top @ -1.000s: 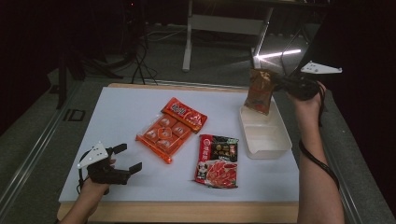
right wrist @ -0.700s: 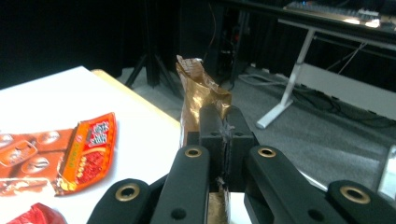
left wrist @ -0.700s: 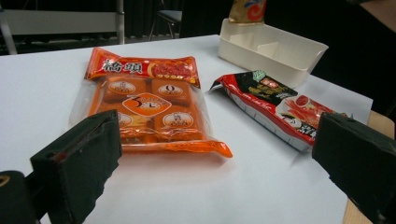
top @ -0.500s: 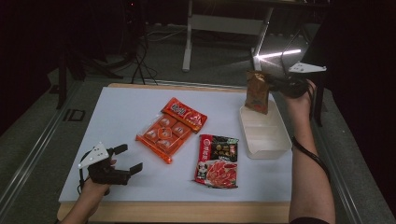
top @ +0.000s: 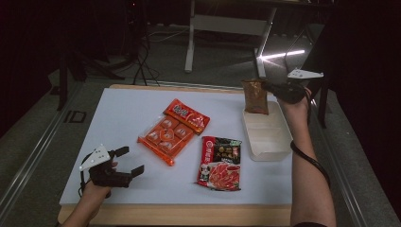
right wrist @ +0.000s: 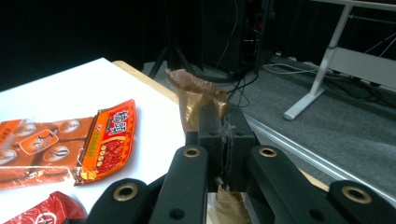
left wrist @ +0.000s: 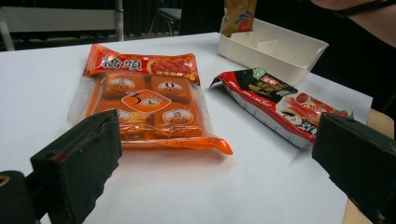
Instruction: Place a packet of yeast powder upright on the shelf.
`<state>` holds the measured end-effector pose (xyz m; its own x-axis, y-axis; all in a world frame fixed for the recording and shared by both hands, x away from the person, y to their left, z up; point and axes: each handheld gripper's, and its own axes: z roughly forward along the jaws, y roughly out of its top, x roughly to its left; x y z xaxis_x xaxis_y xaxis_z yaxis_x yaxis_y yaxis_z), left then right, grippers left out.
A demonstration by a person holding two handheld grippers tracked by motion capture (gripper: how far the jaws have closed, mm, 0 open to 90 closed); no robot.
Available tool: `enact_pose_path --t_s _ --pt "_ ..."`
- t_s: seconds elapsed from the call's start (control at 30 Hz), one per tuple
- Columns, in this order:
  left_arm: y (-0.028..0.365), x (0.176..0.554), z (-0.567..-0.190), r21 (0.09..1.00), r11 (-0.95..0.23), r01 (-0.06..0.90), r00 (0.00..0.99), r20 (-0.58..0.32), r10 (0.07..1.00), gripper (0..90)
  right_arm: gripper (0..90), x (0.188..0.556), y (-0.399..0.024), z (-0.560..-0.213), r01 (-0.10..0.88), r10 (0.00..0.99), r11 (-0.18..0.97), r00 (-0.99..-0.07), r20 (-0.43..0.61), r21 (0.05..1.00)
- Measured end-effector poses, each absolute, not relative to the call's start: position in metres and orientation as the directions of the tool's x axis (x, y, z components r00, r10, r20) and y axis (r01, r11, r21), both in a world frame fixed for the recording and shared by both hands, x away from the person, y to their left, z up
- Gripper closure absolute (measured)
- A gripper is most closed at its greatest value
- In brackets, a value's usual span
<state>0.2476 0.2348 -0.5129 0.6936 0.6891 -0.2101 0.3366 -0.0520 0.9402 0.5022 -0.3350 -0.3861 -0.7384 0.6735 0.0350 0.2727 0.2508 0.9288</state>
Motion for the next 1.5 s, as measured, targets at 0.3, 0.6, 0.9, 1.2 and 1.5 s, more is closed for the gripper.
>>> enact_pose_path --t_s 0.3,0.6,0.9,1.2,1.5 --pt "0.235 0.248 -0.514 0.939 -0.054 0.340 0.694 -0.211 0.689 2.1 87.6 0.504 -0.333 -0.407 0.333 0.684 0.271 -0.726 0.063 0.903" --pt "0.234 0.249 -0.515 0.935 -0.072 0.348 0.694 -0.205 0.690 2.2 80.0 0.499 -0.351 -0.419 0.392 0.770 0.196 -0.629 0.107 0.899" --pt "0.233 0.249 -0.513 0.932 -0.058 0.358 0.697 -0.225 0.681 2.2 66.5 0.479 -0.359 -0.398 0.353 0.800 0.166 -0.594 0.083 0.921" --pt "0.230 0.249 -0.509 0.913 -0.099 0.395 0.687 -0.223 0.691 4.3 55.0 0.446 -0.352 -0.380 0.350 0.798 0.161 -0.597 0.087 0.923" --pt "0.231 0.248 -0.505 0.905 -0.099 0.413 0.677 -0.233 0.698 3.8 30.3 0.406 -0.333 -0.371 0.327 0.801 0.148 -0.593 0.080 0.933"
